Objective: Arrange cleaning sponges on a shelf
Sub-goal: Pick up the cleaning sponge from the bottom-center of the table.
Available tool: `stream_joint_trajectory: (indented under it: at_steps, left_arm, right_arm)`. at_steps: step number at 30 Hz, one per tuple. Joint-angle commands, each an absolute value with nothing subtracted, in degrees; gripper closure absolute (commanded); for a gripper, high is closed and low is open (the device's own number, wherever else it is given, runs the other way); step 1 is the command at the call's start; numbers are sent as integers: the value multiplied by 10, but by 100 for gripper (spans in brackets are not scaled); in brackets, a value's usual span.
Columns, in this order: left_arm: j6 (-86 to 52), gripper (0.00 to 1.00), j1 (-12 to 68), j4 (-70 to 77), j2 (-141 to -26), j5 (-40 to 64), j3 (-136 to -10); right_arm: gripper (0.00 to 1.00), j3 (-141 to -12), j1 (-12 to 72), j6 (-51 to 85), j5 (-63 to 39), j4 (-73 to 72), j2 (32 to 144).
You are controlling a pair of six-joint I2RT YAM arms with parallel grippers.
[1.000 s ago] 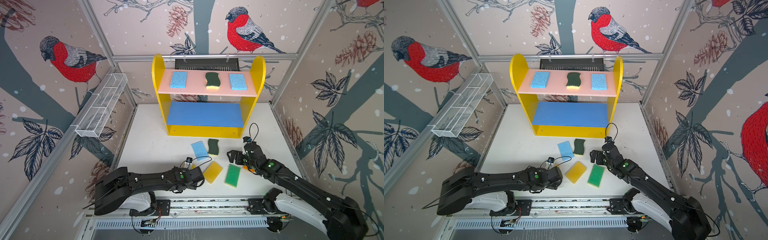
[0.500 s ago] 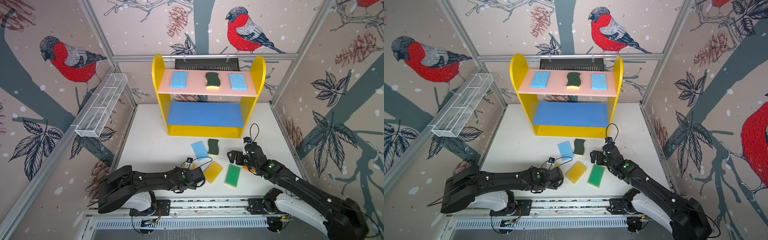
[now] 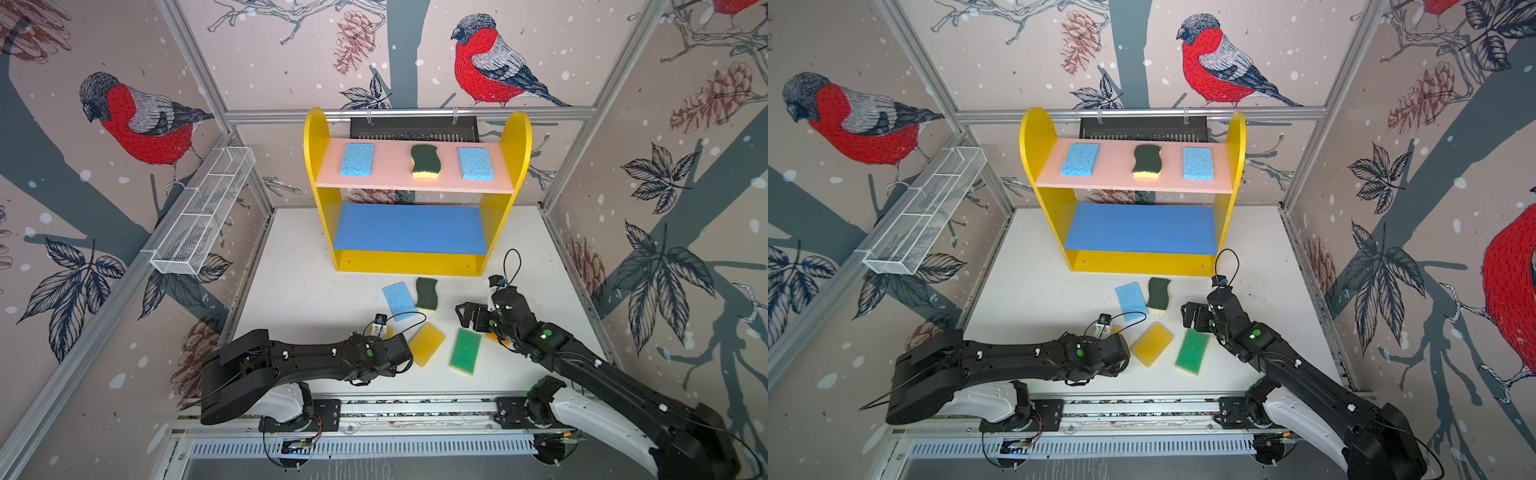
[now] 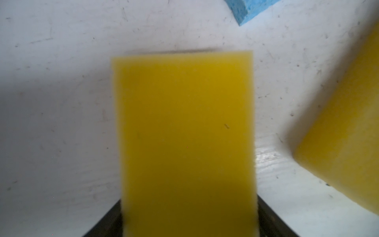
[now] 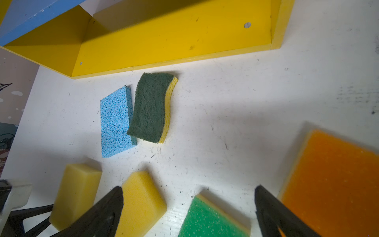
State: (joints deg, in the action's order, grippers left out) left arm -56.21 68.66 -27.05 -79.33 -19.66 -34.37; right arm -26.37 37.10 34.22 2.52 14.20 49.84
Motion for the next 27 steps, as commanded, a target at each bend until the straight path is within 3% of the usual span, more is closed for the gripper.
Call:
stream_joint_trajectory:
  at_steps: [1,18,27]
  left_arm:
    - [-569,28,686,-302,-804,-194,-341]
    - [-561,32,682,-377,-705,-255,-366]
    - [-478,33,607,-353,-653,-304,-398]
  right_arm:
    - [0,-260,371,336,26,140,494]
    - [1,-265,367,320,16,126,490]
    - [1,-296,367,291,6,123,525]
